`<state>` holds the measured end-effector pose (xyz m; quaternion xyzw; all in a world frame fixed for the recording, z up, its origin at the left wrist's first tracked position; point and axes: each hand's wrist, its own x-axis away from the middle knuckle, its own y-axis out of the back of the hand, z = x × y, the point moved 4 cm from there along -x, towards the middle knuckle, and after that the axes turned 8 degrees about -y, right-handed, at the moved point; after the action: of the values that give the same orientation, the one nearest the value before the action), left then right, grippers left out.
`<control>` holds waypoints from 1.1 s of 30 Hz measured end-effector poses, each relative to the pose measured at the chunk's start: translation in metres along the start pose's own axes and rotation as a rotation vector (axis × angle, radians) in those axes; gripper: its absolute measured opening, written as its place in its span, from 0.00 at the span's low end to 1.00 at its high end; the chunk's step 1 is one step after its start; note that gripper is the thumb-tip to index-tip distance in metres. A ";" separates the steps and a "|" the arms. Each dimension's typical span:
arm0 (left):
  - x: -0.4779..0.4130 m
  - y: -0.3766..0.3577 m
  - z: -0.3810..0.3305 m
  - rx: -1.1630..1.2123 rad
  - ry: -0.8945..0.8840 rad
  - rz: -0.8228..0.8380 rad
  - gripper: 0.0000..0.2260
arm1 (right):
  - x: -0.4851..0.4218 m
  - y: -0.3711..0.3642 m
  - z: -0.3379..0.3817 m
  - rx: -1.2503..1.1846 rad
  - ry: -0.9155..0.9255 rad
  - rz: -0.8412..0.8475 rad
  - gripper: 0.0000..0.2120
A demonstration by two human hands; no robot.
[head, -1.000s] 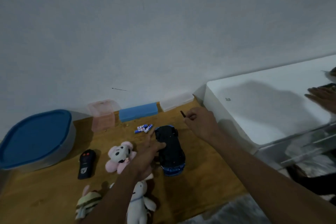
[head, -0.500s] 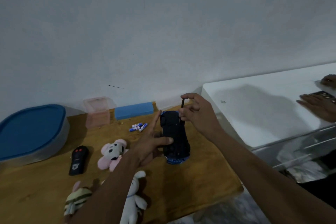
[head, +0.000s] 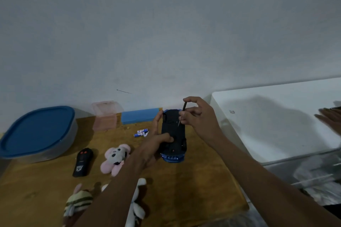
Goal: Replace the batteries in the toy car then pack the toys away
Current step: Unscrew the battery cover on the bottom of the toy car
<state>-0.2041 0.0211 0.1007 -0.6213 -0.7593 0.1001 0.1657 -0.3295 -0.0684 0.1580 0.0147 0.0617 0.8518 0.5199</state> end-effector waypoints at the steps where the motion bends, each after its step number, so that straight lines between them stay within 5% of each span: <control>1: 0.000 0.000 0.001 0.005 0.004 0.000 0.44 | 0.000 -0.001 0.000 0.003 0.003 0.003 0.13; 5: -0.001 0.001 0.008 -0.047 0.035 0.062 0.53 | 0.001 0.000 -0.002 -0.019 -0.007 0.005 0.13; 16: -0.004 0.000 0.000 -0.366 -0.056 0.079 0.55 | -0.003 0.015 0.011 0.023 0.084 -0.083 0.14; 33: -0.004 -0.001 -0.017 -0.279 -0.127 0.049 0.54 | -0.003 0.011 0.033 0.080 0.207 -0.116 0.13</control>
<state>-0.1978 0.0158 0.1161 -0.6489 -0.7595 0.0366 0.0271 -0.3347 -0.0731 0.1919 -0.0563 0.1495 0.8142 0.5582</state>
